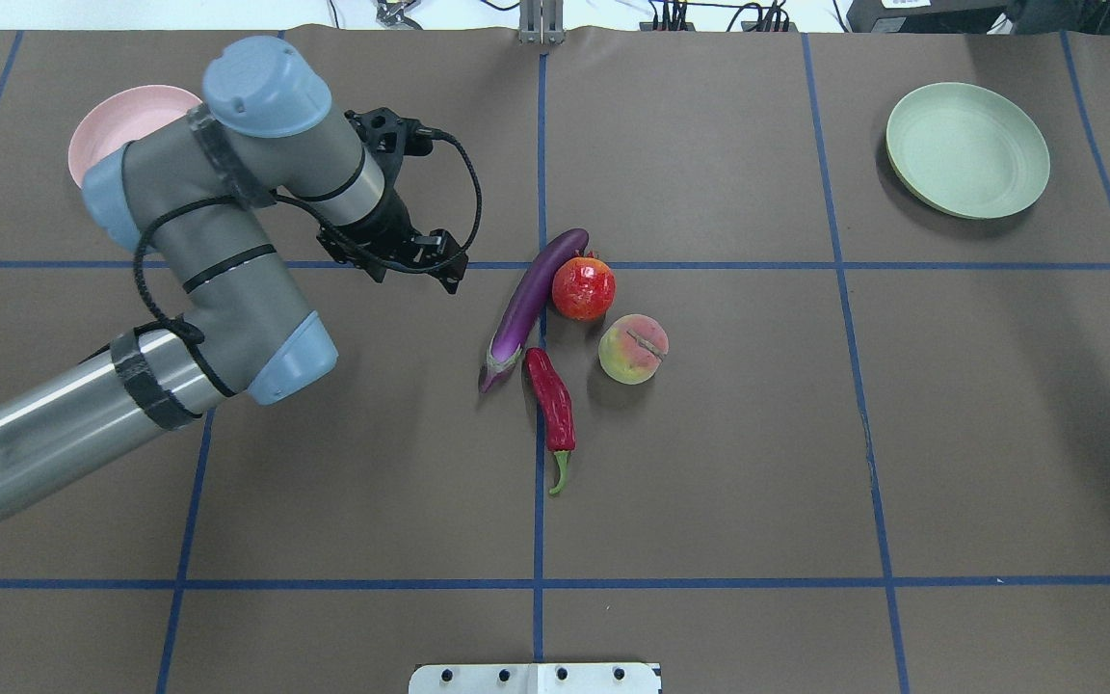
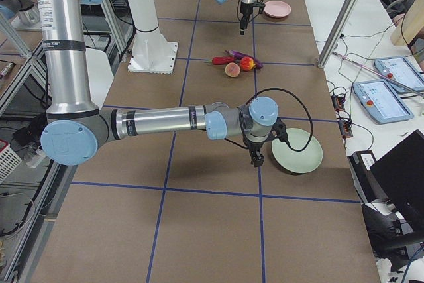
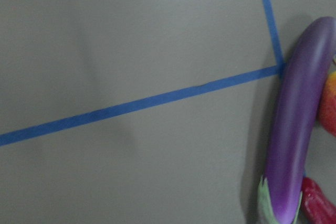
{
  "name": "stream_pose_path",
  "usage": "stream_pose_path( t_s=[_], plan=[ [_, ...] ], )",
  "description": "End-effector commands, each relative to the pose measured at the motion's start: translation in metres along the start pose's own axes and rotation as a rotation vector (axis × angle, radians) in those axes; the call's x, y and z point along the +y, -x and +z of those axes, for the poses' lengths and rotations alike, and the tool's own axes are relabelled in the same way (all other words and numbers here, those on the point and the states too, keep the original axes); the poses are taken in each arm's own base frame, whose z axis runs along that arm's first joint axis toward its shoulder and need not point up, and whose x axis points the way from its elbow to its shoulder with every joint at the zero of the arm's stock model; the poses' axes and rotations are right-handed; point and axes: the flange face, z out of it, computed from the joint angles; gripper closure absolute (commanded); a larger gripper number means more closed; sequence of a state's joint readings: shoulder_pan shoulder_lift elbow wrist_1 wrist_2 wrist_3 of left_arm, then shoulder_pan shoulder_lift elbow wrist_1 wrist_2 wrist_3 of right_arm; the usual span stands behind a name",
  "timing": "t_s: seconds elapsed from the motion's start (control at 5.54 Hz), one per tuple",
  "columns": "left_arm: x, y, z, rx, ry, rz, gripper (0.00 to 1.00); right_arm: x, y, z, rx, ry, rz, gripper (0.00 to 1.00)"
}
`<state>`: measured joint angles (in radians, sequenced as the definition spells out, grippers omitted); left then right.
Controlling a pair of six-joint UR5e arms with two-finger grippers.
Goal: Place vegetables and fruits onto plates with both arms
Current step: 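Reach the left gripper down and grasp the purple eggplant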
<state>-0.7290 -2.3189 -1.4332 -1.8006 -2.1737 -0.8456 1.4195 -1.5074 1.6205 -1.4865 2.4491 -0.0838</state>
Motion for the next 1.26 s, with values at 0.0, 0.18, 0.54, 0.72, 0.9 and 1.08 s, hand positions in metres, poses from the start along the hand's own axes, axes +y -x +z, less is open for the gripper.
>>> stream_pose_path(
  t_s=[0.0,0.18,0.54,0.72,0.9,1.08],
  plan=[
    [-0.022,-0.036,0.022,-0.017,0.018,0.066,0.01,-0.003,0.007,-0.001,-0.030,-0.005,-0.008,0.00],
    [-0.034,-0.076,0.045,-0.052,0.016,0.085,0.01,-0.004,0.010,0.001,-0.032,-0.002,0.000,0.00],
    [-0.025,-0.088,0.069,-0.073,0.015,0.131,0.11,-0.005,0.010,0.004,-0.033,0.004,0.010,0.00],
    [-0.024,-0.087,0.072,-0.077,0.021,0.145,0.11,-0.004,0.010,0.005,-0.034,0.007,0.010,0.00],
    [-0.019,-0.087,0.083,-0.084,0.038,0.145,0.11,-0.004,0.010,0.005,-0.034,0.007,0.010,0.00],
    [-0.017,-0.084,0.094,-0.095,0.052,0.141,0.11,-0.004,0.010,0.005,-0.034,0.007,0.010,0.00]
  ],
)
